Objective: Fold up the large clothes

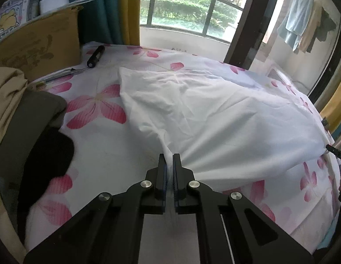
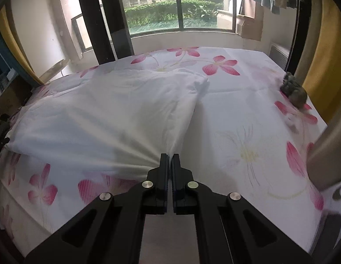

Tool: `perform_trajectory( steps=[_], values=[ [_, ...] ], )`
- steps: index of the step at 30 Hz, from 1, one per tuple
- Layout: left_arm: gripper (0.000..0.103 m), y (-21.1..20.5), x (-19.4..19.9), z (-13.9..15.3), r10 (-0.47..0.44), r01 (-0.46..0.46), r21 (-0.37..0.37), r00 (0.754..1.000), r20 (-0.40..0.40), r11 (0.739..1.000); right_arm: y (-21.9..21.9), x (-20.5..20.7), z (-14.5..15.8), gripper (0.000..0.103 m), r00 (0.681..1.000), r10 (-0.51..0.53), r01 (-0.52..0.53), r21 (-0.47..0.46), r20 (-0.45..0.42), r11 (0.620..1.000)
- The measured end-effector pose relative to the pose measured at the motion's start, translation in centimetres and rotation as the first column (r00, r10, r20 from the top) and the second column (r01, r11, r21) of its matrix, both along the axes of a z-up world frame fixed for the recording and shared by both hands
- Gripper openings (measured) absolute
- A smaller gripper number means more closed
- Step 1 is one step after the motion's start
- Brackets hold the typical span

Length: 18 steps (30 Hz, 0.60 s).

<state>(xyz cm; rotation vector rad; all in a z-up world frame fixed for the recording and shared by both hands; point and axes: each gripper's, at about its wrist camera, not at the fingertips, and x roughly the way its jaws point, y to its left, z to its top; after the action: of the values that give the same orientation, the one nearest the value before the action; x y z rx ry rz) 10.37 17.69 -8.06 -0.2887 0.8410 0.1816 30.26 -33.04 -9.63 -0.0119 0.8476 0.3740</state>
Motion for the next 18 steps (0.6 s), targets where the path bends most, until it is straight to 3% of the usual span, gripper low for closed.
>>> perform_trajectory(
  steps=[11,18],
  values=[
    [0.005,-1.3,-4.3,1.5,-0.021,0.021,0.016,0.999,0.029,1.000,-1.7,-4.2,-0.1,0.002,0.999,-0.038,0.038,0.016,0.014,0.999],
    [0.005,-2.5,-6.9,0.9,-0.033,0.033,0.014,0.999,0.009,0.999,-2.9,-6.8,-0.4,0.002,0.998,-0.067,0.067,0.014,0.014,0.998]
  ],
)
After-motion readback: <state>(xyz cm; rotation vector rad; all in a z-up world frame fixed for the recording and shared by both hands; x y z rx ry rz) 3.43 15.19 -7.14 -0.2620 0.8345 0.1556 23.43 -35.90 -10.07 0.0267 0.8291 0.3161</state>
